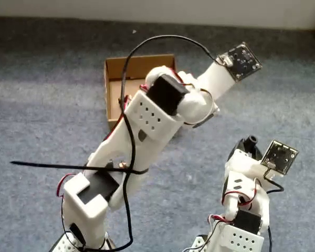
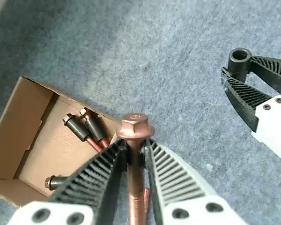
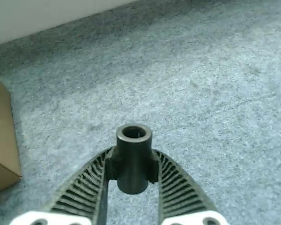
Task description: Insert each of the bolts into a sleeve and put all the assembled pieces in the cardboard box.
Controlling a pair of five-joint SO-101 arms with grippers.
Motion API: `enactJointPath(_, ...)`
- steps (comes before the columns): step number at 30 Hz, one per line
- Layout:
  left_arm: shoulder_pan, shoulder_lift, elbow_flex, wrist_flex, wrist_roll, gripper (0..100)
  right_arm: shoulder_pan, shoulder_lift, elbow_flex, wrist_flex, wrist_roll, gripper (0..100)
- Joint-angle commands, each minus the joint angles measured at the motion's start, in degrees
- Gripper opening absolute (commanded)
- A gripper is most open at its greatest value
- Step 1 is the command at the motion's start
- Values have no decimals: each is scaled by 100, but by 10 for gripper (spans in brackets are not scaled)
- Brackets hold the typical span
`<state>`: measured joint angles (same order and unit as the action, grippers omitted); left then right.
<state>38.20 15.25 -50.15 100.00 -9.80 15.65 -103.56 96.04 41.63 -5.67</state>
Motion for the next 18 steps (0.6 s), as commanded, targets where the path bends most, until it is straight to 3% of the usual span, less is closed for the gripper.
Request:
enactJointPath(1,22,-998,163,53,44,6,4,-145,549,-154,-35,5)
enactJointPath(18,-409,-4163,3081,-26,53,6,-286,-145,558,-154,-26,7)
